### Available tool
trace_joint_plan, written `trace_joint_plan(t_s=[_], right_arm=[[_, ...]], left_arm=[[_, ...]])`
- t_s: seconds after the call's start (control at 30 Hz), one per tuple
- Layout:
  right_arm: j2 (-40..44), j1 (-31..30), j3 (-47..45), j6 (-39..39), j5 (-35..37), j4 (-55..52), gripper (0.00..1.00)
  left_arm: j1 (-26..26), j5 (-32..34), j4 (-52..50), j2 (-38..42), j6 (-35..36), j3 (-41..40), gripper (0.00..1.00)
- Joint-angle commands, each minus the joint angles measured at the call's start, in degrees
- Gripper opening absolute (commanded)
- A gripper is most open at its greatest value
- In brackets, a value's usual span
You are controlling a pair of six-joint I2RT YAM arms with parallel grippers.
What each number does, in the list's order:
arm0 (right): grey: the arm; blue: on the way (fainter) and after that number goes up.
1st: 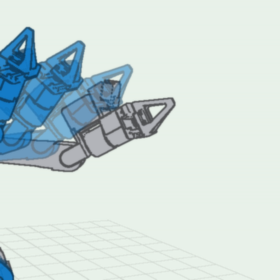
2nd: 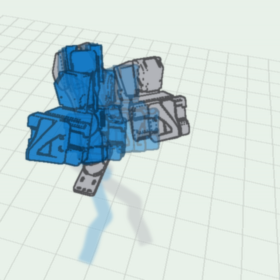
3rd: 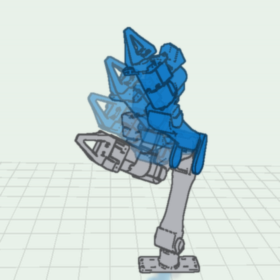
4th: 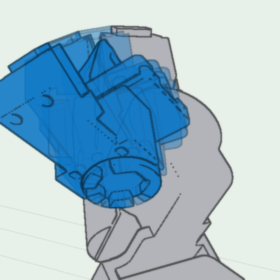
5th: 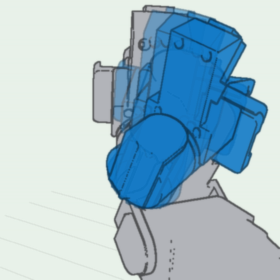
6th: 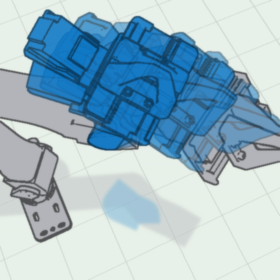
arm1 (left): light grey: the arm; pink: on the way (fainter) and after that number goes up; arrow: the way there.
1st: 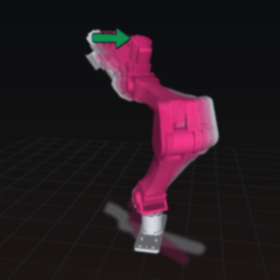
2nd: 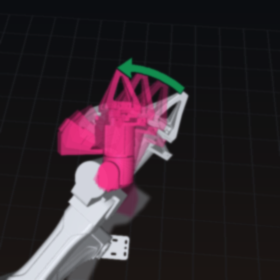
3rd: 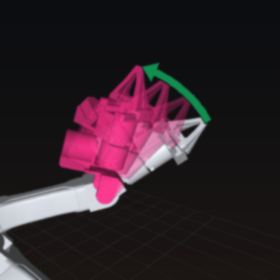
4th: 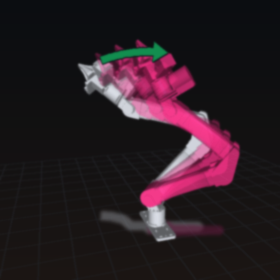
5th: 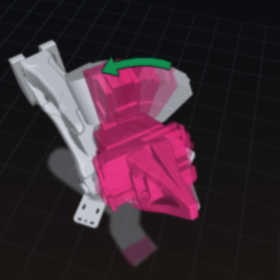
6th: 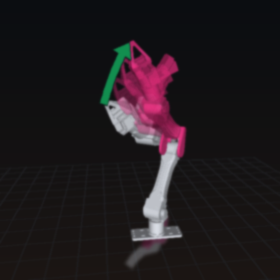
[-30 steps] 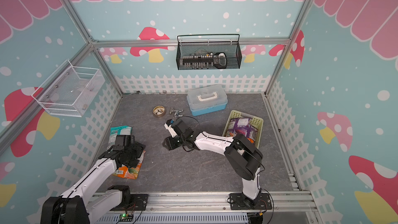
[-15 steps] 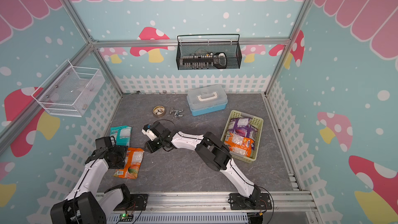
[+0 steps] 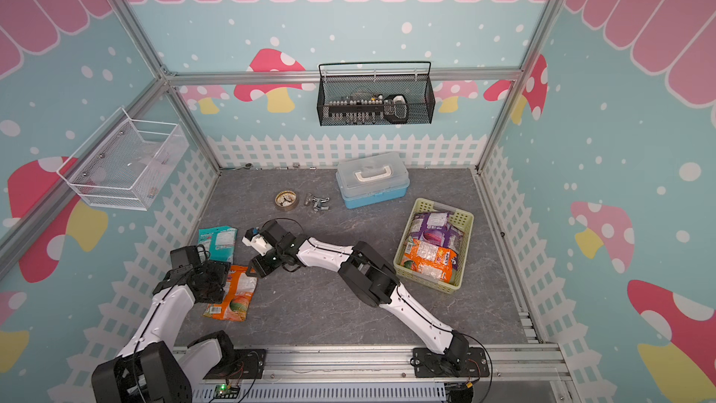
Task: Put the candies in the basket
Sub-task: Pick up the candy at the center of the board.
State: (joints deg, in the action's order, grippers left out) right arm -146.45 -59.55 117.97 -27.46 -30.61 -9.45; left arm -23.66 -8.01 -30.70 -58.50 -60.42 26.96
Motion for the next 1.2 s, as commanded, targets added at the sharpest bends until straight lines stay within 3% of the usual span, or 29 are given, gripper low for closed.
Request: trace_joint_plan(t_s=[0.0,0.17,0.3,0.43,0.77,1.03,1.17], right_arm=[[-1.9,-0.7,1.8,-0.1,-2.1,-1.3,0.45],[-1.9,-0.7,1.6,-0.3,-1.7,-1.3,0.35],[-1.2,-0.7,0.9,-0.2,-1.5,-1.2,0.12],[1.7,-0.7,-2.8,-0.3,-1.1,1.4,0.01],[15.1,-0.3,-14.8,1.8,4.9,6.1,0.0],[27.4,2.2,-25.1,2.3,10.1,7.2,0.0],[34.8,4.8,-31.0,0.5,13.4,7.2,0.0]], left_arm=[[-0.6,-0.6,-1.0,0.0,1.1,-2.4,0.79],[-0.6,-1.0,-1.0,0.9,0.9,-2.7,0.79],[-0.5,-1.2,-1.0,1.7,1.0,-2.8,0.79],[-0.5,-1.6,-1.0,2.4,1.6,-2.8,0.8],[-0.5,-5.7,-0.6,7.5,7.3,1.9,0.86],[0.2,-17.7,6.8,12.0,16.3,5.1,0.99],[1.1,-23.6,10.0,12.9,20.5,4.5,0.99]])
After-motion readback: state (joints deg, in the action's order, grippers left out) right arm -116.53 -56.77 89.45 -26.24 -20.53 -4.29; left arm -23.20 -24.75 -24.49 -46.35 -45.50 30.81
